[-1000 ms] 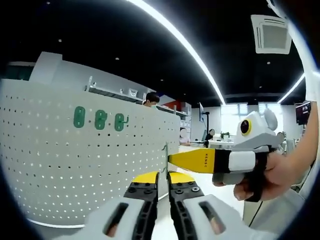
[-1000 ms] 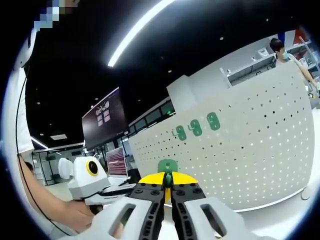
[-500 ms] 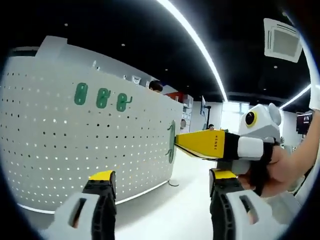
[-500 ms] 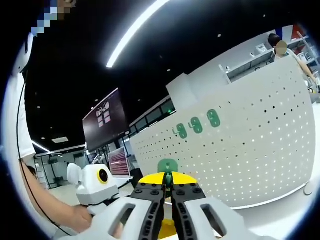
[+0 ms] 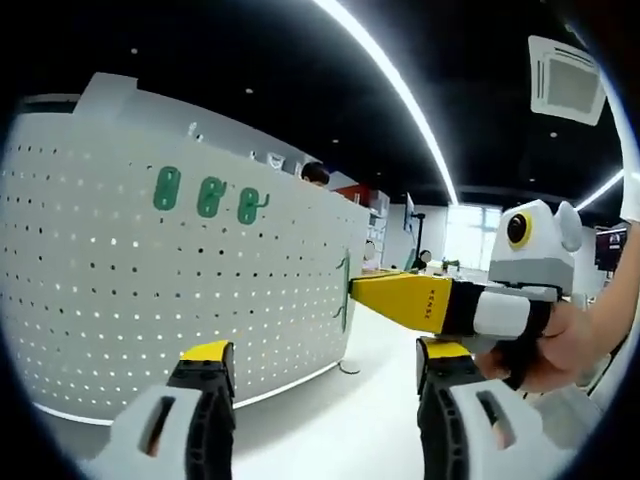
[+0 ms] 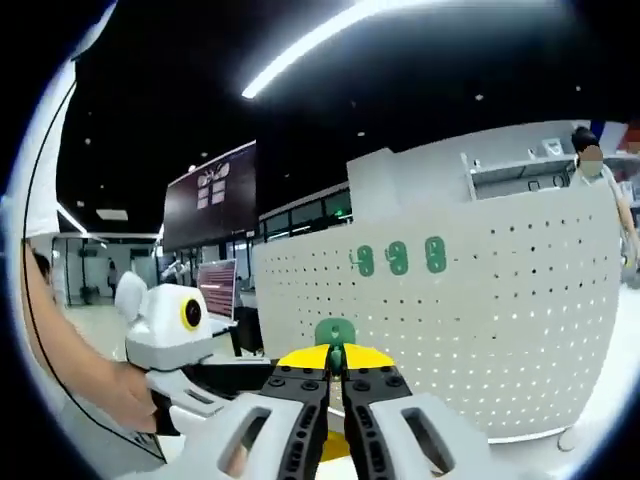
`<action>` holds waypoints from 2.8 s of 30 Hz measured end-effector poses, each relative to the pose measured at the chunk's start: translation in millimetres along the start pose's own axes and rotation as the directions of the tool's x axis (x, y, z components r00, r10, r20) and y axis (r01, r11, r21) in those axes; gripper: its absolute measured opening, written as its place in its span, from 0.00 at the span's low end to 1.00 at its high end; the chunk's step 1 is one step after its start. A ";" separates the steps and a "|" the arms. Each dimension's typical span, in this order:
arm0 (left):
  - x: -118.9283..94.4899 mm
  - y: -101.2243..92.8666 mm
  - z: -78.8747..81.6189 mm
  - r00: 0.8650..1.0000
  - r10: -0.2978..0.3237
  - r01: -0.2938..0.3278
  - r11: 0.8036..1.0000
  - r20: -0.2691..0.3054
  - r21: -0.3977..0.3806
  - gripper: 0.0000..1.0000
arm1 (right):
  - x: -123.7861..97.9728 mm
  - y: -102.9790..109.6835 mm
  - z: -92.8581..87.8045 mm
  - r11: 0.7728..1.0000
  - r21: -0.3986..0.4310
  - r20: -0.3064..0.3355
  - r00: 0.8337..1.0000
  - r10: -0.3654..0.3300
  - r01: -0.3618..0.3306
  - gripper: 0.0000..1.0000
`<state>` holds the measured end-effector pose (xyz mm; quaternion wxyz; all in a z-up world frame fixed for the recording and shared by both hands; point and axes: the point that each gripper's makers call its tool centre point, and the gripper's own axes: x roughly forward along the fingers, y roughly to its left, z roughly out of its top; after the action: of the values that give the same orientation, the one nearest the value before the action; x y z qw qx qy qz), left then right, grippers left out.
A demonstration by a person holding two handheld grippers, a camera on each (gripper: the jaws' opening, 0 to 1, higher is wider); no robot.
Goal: Insert the hook assembly into the mounting plate slot until the hook locks in place.
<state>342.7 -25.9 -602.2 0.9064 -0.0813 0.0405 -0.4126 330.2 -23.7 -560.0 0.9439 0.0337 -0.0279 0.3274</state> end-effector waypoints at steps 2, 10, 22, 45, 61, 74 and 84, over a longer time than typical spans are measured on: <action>0.0 0.2 0.1 1.000 0.002 -0.002 1.000 0.000 0.002 0.75 | 0.3 -1.5 1.3 1.000 0.007 0.007 1.000 0.000 0.000 0.01; -1.2 2.5 0.9 1.000 0.009 -0.009 1.000 -0.002 0.010 0.74 | 1.7 -11.6 5.6 0.999 0.045 0.017 0.999 -0.027 0.026 0.01; -11.8 13.8 6.4 0.999 0.034 -0.034 0.999 0.003 0.024 0.73 | 9.1 -32.6 14.2 0.994 0.081 0.024 0.997 -0.074 0.071 0.01; -44.9 46.1 11.0 0.992 0.126 -0.126 0.992 0.018 0.025 0.73 | 26.1 -67.3 36.7 0.989 0.062 0.046 0.990 -0.134 0.131 0.01; -78.6 64.1 14.9 0.978 0.208 -0.210 0.974 0.028 0.088 0.69 | 28.4 -91.6 40.7 0.982 0.049 0.059 0.981 -0.187 0.184 0.01; -92.1 69.4 14.7 0.971 0.237 -0.239 0.967 0.027 0.095 0.71 | 32.6 -115.7 50.6 0.973 0.022 0.075 0.970 -0.230 0.229 0.01; -107.4 73.7 15.0 0.965 0.260 -0.262 0.960 0.035 0.098 0.72 | 31.5 -136.3 56.3 0.960 0.008 0.078 0.957 -0.279 0.279 0.01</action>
<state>328.9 104.5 -600.1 0.9561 -0.0335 0.0199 -0.2903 437.7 -115.6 -507.8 0.9788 0.0489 -0.0604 0.1895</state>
